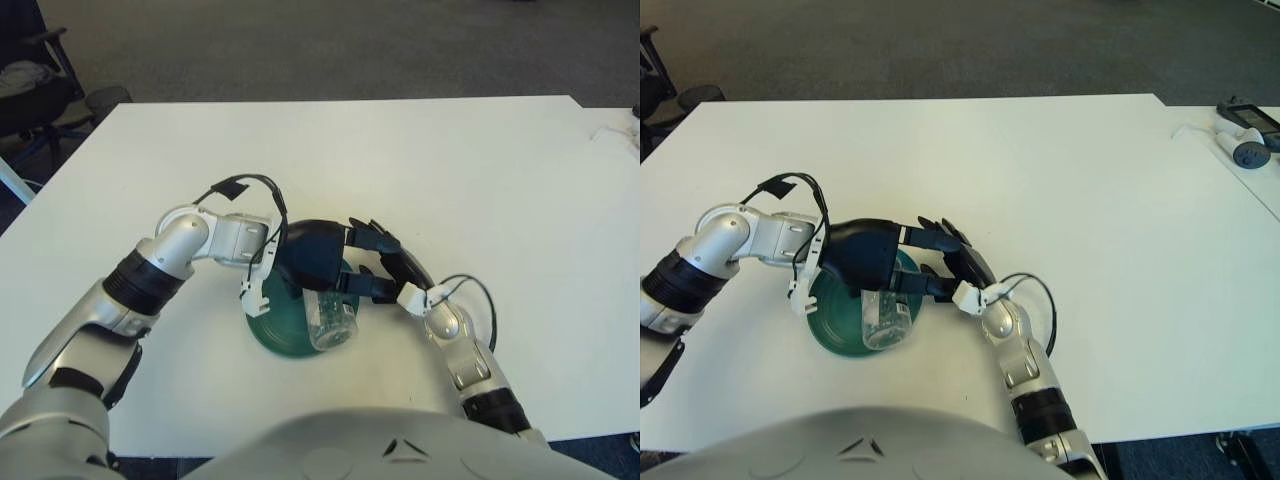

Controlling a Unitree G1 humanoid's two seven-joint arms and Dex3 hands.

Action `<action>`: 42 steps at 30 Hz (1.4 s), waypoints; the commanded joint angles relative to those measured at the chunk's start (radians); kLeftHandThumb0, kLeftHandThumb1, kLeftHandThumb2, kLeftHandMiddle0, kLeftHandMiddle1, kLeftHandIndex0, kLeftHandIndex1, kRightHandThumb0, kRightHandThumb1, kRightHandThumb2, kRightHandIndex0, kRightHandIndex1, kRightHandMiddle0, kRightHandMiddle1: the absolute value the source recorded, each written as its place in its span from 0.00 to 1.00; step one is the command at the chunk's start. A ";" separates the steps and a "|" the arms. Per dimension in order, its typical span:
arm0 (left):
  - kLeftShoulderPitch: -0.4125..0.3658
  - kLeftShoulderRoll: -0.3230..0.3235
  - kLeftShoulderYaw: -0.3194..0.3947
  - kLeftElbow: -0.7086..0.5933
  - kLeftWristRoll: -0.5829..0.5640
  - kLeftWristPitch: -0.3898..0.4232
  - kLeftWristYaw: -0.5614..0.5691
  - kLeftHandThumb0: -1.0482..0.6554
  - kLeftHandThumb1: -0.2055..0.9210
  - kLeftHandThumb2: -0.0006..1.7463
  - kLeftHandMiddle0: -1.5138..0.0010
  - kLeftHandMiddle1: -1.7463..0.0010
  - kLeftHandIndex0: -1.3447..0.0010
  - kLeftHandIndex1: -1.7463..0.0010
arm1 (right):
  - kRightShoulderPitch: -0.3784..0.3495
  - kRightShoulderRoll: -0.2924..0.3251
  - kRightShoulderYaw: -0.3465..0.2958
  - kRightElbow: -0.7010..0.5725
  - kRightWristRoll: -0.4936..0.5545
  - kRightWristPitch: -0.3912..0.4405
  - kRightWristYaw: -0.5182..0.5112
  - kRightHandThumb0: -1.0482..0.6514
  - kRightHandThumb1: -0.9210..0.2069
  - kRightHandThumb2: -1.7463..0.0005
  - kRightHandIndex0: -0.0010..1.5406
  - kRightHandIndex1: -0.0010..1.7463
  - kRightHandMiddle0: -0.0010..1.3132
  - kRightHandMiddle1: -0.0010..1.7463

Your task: Put the bottle into the plate.

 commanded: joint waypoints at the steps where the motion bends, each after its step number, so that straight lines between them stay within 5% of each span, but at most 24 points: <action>1: -0.007 0.019 -0.022 0.001 0.051 0.026 0.067 0.00 1.00 0.47 1.00 1.00 1.00 1.00 | -0.061 0.055 -0.143 0.462 0.260 -0.047 0.049 0.09 0.00 0.32 0.02 0.01 0.00 0.01; 11: -0.015 0.021 -0.015 0.010 0.051 0.023 0.095 0.00 1.00 0.48 1.00 1.00 1.00 1.00 | -0.149 0.067 -0.116 0.616 0.224 -0.141 -0.036 0.14 0.00 0.27 0.03 0.01 0.01 0.01; 21: -0.007 0.021 -0.011 0.000 0.054 0.044 0.094 0.00 1.00 0.46 1.00 1.00 1.00 1.00 | -0.084 0.069 -0.123 0.659 0.285 -0.329 -0.012 0.20 0.00 0.26 0.05 0.02 0.01 0.03; 27: -0.011 0.025 -0.013 -0.003 0.059 0.053 0.100 0.00 1.00 0.43 1.00 1.00 1.00 1.00 | -0.052 0.040 -0.147 0.697 0.325 -0.349 0.008 0.22 0.00 0.27 0.05 0.02 0.00 0.06; 39: -0.028 0.031 -0.015 -0.038 0.077 0.087 0.021 0.00 1.00 0.42 1.00 1.00 1.00 1.00 | -0.073 0.089 -0.055 0.643 0.178 -0.322 -0.239 0.29 0.00 0.31 0.07 0.02 0.00 0.19; 42: -0.037 0.035 -0.017 -0.055 0.043 0.088 -0.093 0.00 1.00 0.46 1.00 1.00 1.00 1.00 | -0.112 0.103 -0.043 0.603 0.139 -0.306 -0.338 0.29 0.00 0.31 0.09 0.03 0.00 0.23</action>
